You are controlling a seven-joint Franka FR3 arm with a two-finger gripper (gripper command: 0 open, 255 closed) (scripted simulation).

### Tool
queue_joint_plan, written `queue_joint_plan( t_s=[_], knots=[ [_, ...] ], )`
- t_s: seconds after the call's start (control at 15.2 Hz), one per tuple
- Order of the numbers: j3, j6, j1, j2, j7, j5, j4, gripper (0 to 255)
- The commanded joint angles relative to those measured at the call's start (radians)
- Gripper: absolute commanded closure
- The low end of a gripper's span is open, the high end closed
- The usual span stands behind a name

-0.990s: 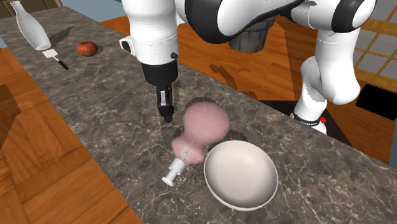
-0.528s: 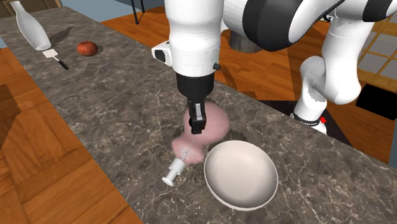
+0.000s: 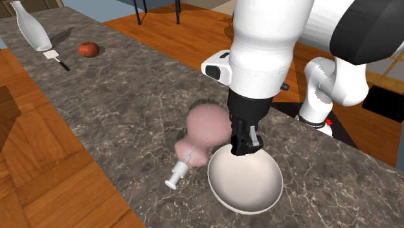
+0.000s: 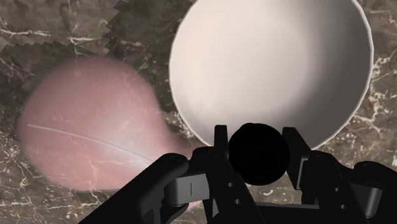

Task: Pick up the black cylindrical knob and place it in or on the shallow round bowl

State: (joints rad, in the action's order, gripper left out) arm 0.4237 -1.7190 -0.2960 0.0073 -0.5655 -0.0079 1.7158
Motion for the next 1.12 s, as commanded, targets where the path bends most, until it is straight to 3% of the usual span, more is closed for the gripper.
queue_joint_plan(
  t_s=[0.0,1.06],
  knots=[
    [0.020,-0.002,-0.020,-0.029,-0.040,0.013,0.029,255],
    [0.027,-0.199,-0.026,-0.024,-0.053,0.011,0.221,255]
  ],
)
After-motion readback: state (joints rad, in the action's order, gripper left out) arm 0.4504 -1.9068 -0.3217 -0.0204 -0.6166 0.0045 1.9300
